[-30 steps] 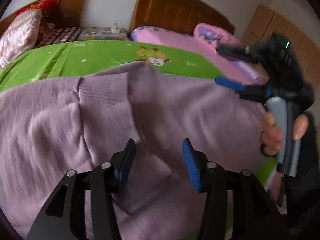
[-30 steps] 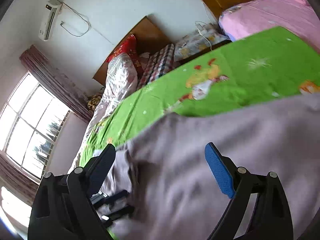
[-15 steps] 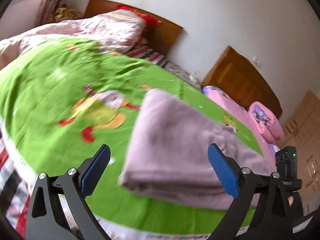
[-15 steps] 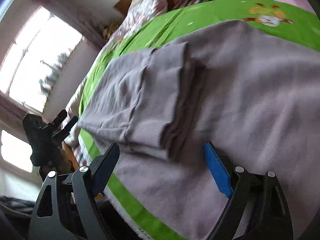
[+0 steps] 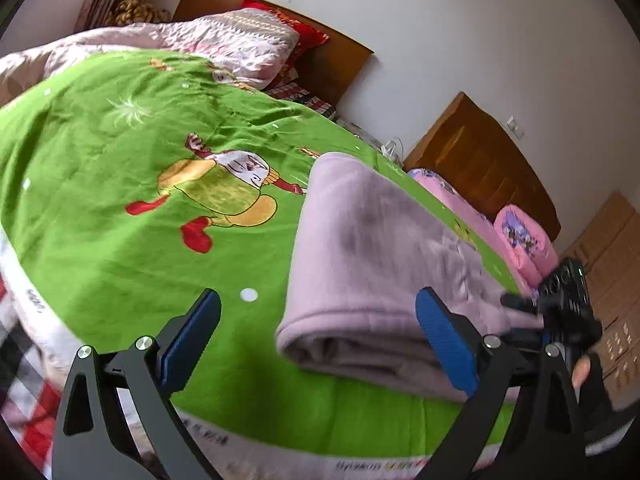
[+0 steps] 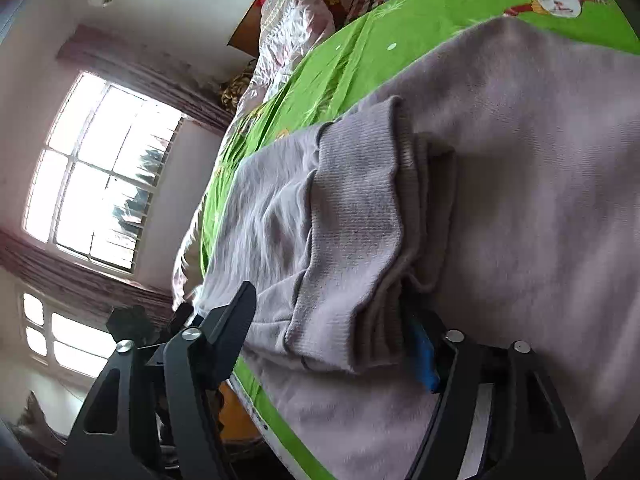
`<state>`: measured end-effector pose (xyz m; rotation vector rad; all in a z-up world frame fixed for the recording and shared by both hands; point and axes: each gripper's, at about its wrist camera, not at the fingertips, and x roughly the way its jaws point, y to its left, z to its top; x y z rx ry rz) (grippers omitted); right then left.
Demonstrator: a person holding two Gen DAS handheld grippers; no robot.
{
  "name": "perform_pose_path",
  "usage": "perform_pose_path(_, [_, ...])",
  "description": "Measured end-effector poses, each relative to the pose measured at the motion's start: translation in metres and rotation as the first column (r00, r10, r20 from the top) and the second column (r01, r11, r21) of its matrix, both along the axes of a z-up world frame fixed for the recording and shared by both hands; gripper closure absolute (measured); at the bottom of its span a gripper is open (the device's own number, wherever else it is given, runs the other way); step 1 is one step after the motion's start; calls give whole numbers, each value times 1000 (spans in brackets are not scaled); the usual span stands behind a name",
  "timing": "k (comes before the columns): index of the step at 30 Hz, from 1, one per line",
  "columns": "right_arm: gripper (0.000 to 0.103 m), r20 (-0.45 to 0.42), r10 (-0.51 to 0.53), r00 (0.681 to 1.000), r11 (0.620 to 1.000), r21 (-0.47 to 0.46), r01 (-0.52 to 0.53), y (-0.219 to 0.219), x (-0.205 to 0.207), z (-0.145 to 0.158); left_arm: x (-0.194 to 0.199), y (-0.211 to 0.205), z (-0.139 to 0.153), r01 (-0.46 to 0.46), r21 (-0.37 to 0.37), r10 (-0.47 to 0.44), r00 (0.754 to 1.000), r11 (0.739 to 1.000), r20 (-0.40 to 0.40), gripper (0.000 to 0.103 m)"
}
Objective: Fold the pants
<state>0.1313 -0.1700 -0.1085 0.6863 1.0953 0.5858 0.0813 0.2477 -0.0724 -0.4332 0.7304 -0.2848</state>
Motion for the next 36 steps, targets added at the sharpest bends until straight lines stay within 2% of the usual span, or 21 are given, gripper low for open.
perform_pose_path(1, [40, 5, 11, 1000, 1000, -13, -11, 3, 1, 2, -4, 0, 2, 10, 21, -10, 1000, 1000, 1, 5])
perform_pose_path(3, [61, 6, 19, 1000, 1000, -16, -19, 3, 0, 0, -11, -1, 5, 27, 57, -27, 1000, 998, 2, 5])
perform_pose_path(4, [80, -1, 15, 1000, 1000, -26, -15, -2, 1, -2, -15, -3, 5, 41, 91, -41, 999, 995, -1, 5])
perform_pose_path(5, [84, -9, 9, 1000, 999, -36, -9, -4, -1, -6, -18, -5, 5, 48, 113, -48, 999, 992, -4, 5])
perform_pose_path(8, [88, 3, -15, 1000, 999, -32, 15, -12, -8, -7, -23, -13, 3, 71, 174, -69, 997, 982, -16, 5])
perform_pose_path(10, [88, 47, -26, 999, 998, -62, 28, -5, -10, 4, -21, -20, 2, 89, 195, -85, 996, 977, -27, 5])
perform_pose_path(13, [89, 149, -30, 988, 998, -57, 39, 10, -7, 42, -18, -40, 6, 110, 259, -110, 994, 960, -12, 5])
perform_pose_path(16, [89, 270, 17, 963, 996, -91, 8, 31, -5, 87, -11, -51, 10, 75, 308, -84, 996, 948, 14, 5])
perform_pose_path(18, [89, 333, 53, 941, 993, -118, -14, 46, 0, 112, 0, -54, 7, 53, 321, -56, 998, 945, -2, 5])
perform_pose_path(21, [89, 436, 94, 895, 986, -164, -24, 64, 3, 154, 13, -52, 3, 27, 338, -29, 1000, 941, 2, 4])
perform_pose_path(23, [89, 473, 92, 877, 985, -175, -9, 60, 0, 165, 19, -43, 4, -20, 353, 18, 1000, 935, 9, 4])
perform_pose_path(25, [89, 476, 60, 877, 983, -181, 31, 48, -8, 162, 18, -32, 7, -30, 342, 28, 1000, 939, 12, 5])
perform_pose_path(28, [89, 413, -3, 911, 981, -178, 84, 30, -5, 136, 9, -22, 9, 72, 260, -73, 997, 963, -3, 4])
perform_pose_path(30, [89, 382, -16, 924, 976, -196, 98, 26, -2, 122, 4, -27, 8, 143, 224, -144, 990, 964, -13, 4])
perform_pose_path(31, [89, 367, -24, 930, 970, -218, 111, 24, -1, 112, 2, -32, 8, 160, 221, -161, 987, 962, -16, 4])
perform_pose_path(36, [89, 283, -99, 954, 970, -186, 155, -6, -7, 77, -8, -57, 6, 207, 268, -209, 978, 941, -21, 4])
